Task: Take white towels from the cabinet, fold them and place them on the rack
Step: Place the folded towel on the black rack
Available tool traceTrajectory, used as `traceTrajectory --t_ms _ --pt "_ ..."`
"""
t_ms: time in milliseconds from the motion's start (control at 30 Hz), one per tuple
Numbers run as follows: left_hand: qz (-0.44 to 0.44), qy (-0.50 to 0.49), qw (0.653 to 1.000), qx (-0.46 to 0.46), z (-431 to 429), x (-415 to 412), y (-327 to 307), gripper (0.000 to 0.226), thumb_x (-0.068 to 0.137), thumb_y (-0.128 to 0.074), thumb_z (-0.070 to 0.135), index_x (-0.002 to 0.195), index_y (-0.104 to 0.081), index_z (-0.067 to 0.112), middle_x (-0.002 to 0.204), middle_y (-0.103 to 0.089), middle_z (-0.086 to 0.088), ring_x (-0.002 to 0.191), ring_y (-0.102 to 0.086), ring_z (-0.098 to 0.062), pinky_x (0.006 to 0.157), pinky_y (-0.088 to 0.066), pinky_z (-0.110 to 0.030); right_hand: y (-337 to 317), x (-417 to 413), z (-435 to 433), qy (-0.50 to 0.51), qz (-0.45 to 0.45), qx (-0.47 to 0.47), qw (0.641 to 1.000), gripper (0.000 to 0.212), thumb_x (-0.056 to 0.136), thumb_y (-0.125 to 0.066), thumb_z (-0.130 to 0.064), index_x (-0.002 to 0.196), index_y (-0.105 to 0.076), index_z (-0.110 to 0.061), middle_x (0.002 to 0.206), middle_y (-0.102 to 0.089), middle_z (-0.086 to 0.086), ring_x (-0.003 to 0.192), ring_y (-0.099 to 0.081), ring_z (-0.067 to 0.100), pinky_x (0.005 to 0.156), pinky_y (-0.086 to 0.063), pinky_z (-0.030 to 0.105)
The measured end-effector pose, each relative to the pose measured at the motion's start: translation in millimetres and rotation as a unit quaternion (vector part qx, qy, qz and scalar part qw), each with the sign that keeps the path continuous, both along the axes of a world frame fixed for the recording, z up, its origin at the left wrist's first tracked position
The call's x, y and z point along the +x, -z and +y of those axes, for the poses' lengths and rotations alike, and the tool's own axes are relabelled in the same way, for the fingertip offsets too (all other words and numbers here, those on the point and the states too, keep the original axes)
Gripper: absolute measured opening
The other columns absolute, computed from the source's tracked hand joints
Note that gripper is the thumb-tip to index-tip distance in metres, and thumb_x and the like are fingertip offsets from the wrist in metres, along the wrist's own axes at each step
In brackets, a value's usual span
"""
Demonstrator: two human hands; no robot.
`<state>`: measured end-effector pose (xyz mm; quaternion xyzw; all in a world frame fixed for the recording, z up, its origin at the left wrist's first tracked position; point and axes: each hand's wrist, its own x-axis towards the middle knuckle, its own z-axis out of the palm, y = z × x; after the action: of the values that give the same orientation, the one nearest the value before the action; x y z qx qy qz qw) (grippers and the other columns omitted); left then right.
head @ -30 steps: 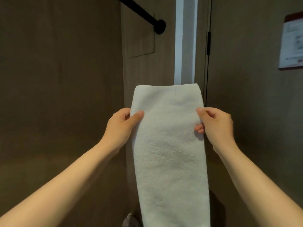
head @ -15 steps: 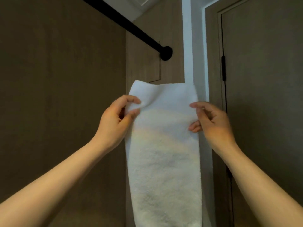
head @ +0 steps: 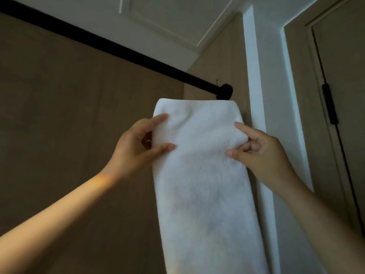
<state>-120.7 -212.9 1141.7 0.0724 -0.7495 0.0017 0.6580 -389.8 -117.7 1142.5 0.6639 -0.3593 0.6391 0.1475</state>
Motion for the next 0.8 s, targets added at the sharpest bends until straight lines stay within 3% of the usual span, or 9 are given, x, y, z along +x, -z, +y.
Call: traceTrajectory --t_ms 100,233,367,467,600,667,800 --pt "0.016 -0.055 0.998 -0.005 8.8 -6.4 -20.9 0.066 0.069 -0.079 0.044 0.130 -0.057 0.040 0.111 -0.058 0.022 0.097 -0.060 -0.007 0.084 -0.052 -0.017 -21.2 -13.2 -13.9 -0.029 0.020 -0.013 0.999 0.073 0.075 -0.082 -0.018 0.139 -0.049 -0.034 0.067 -0.067 -0.004 0.069 -0.066 0.007 0.072 -0.049 0.015" --pt "0.009 -0.112 0.994 0.001 21.3 -9.5 -52.5 0.067 0.068 -0.079 0.045 0.130 -0.056 0.040 0.115 -0.061 0.016 0.098 -0.064 -0.009 0.086 -0.056 -0.027 -46.8 -19.8 -29.2 -0.043 0.028 -0.045 0.998 0.075 0.075 -0.082 -0.022 0.140 -0.048 -0.034 0.069 -0.064 0.003 0.071 -0.065 0.016 0.074 -0.049 0.019" --pt "0.025 -0.198 0.979 -0.030 31.7 -13.6 -91.1 0.061 0.074 -0.081 0.035 0.130 -0.058 0.034 0.102 -0.063 0.015 0.088 -0.063 -0.005 0.070 -0.046 -0.004 -73.4 -15.4 -44.2 -0.018 0.017 -0.089 0.996 0.073 0.077 -0.081 -0.027 0.141 -0.047 -0.034 0.069 -0.058 0.001 0.070 -0.061 0.019 0.073 -0.055 0.035" --pt "0.043 -0.216 0.974 -0.043 35.0 -14.2 -118.4 0.058 0.075 -0.081 0.031 0.128 -0.060 0.033 0.094 -0.063 0.017 0.083 -0.062 -0.005 0.065 -0.043 -0.002 -93.9 -12.3 -55.0 -0.010 0.006 -0.109 0.994 0.072 0.078 -0.079 -0.033 0.142 -0.045 -0.037 0.065 -0.055 -0.007 0.063 -0.057 0.005 0.062 -0.050 0.024" --pt "0.031 -0.229 0.972 -0.031 29.4 -11.9 -140.4 0.056 0.075 -0.081 0.029 0.128 -0.061 0.028 0.096 -0.064 0.010 0.084 -0.062 -0.009 0.067 -0.044 -0.006 -114.5 -4.3 -69.7 -0.070 -0.027 -0.113 0.991 0.076 0.075 -0.082 -0.030 0.142 -0.047 -0.030 0.063 -0.050 -0.008 0.055 -0.053 -0.004 0.052 -0.042 0.007" --pt "0.026 -0.234 0.971 -0.035 26.6 -13.2 -151.2 0.056 0.076 -0.081 0.027 0.128 -0.062 0.023 0.098 -0.066 0.004 0.086 -0.063 -0.013 0.073 -0.048 -0.014 -122.5 -2.7 -74.2 -0.066 -0.031 -0.108 0.991 0.079 0.073 -0.083 -0.033 0.143 -0.047 -0.029 0.063 -0.050 -0.009 0.055 -0.053 -0.004 0.050 -0.041 0.007" --pt "0.020 -0.276 0.960 -0.054 23.5 -16.6 -179.9 0.053 0.077 -0.080 0.030 0.127 -0.063 0.021 0.095 -0.063 0.008 0.080 -0.057 -0.006 0.061 -0.037 -0.002 -142.6 -2.8 -79.3 -0.033 -0.024 -0.121 0.992 0.086 0.070 -0.085 -0.037 0.145 -0.045 -0.025 0.079 -0.050 -0.007 0.069 -0.053 0.007 0.066 -0.041 0.019"
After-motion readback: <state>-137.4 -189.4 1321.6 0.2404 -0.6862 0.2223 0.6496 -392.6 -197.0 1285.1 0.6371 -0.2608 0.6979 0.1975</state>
